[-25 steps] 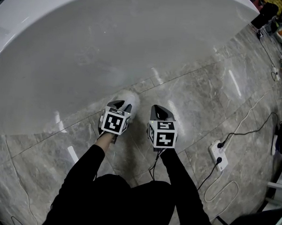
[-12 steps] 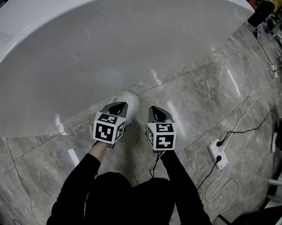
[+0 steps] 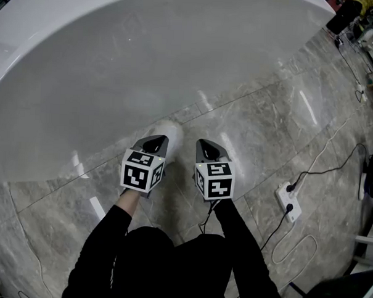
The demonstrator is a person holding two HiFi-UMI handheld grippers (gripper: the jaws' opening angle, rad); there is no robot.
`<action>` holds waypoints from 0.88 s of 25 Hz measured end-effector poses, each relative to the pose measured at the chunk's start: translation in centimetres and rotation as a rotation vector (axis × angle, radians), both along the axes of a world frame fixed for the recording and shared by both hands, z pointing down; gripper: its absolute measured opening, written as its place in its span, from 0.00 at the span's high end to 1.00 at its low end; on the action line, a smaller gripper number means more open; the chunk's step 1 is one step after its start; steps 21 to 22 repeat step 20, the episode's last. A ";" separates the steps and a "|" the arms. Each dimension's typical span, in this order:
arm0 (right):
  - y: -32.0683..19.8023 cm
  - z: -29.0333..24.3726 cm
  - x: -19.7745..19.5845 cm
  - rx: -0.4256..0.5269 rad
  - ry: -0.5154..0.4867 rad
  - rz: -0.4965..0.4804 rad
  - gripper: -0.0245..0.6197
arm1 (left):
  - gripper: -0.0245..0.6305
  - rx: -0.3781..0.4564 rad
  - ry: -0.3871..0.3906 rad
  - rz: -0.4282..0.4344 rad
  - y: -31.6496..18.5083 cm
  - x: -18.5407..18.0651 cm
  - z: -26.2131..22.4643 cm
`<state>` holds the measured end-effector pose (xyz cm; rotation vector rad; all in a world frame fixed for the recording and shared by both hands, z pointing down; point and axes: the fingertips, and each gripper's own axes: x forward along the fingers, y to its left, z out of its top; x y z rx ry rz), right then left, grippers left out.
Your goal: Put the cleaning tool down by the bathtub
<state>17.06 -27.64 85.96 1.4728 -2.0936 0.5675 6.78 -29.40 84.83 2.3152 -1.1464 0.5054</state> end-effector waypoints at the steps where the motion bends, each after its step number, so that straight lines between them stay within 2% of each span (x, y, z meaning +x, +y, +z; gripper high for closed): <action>1: 0.0 0.0 -0.1 0.000 0.002 -0.002 0.96 | 0.95 -0.001 0.001 -0.002 0.0 0.0 0.0; 22: 0.0 0.3 0.0 -0.012 0.018 0.002 0.96 | 0.95 -0.015 -0.012 -0.011 -0.1 -0.2 0.9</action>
